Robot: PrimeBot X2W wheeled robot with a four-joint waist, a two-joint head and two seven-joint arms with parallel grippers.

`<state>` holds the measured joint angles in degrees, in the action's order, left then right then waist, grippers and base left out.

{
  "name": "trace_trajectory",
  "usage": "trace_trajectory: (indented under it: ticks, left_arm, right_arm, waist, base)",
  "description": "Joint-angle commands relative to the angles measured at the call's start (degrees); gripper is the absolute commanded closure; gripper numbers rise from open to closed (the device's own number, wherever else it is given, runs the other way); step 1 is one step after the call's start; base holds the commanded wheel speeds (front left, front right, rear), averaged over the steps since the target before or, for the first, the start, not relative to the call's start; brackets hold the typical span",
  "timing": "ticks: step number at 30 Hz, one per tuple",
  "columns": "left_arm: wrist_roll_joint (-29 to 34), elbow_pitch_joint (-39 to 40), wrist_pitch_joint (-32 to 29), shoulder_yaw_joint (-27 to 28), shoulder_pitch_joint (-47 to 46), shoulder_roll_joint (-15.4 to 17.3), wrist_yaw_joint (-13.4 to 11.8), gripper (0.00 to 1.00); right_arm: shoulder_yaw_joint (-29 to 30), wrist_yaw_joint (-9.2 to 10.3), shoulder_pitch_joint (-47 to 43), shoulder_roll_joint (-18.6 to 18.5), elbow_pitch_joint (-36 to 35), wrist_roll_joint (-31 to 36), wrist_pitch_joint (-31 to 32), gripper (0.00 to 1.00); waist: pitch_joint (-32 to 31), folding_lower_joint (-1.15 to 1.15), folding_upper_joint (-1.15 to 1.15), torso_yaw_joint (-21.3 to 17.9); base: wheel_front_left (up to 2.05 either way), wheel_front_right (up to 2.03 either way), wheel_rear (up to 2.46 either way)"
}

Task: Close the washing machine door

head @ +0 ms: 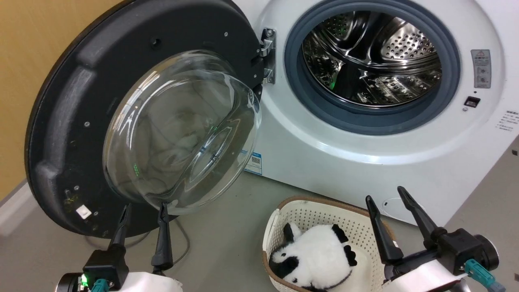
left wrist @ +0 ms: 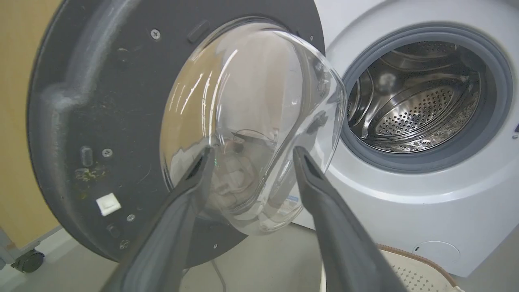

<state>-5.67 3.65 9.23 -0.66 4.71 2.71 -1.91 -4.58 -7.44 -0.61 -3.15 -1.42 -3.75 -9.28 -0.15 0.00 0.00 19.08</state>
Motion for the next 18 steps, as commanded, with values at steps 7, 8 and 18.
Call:
trace_trajectory:
  ticks: [7, 8, 18]
  left_arm:
    - [-0.87, 1.20, 1.34, 0.54, 1.48, 0.12, -0.69, 0.00]
    - [-0.93, 1.29, 1.46, 0.60, 1.60, 0.12, -0.73, 0.00]
    - [-1.73, 2.21, 2.66, 1.06, 2.66, 0.13, -1.13, 0.00]
  right_arm:
    - [-1.20, -0.03, 1.13, 0.19, 0.28, -0.75, -1.31, 0.00]
    - [-1.32, -0.03, 1.14, 0.19, 0.30, -0.78, -1.43, 0.00]
    - [-2.36, -0.04, 1.37, 0.21, 1.10, -1.14, -2.62, 0.00]
  waist:
    - [0.24, 0.00, 0.00, 2.03]
    - [0.24, 0.00, 0.00, 2.27]
    - [0.51, 0.00, 0.00, 4.83]
  base:
    - [0.00, 0.00, 0.00]
    - [0.00, 0.00, 0.00]
    - [0.00, 0.00, 0.00]
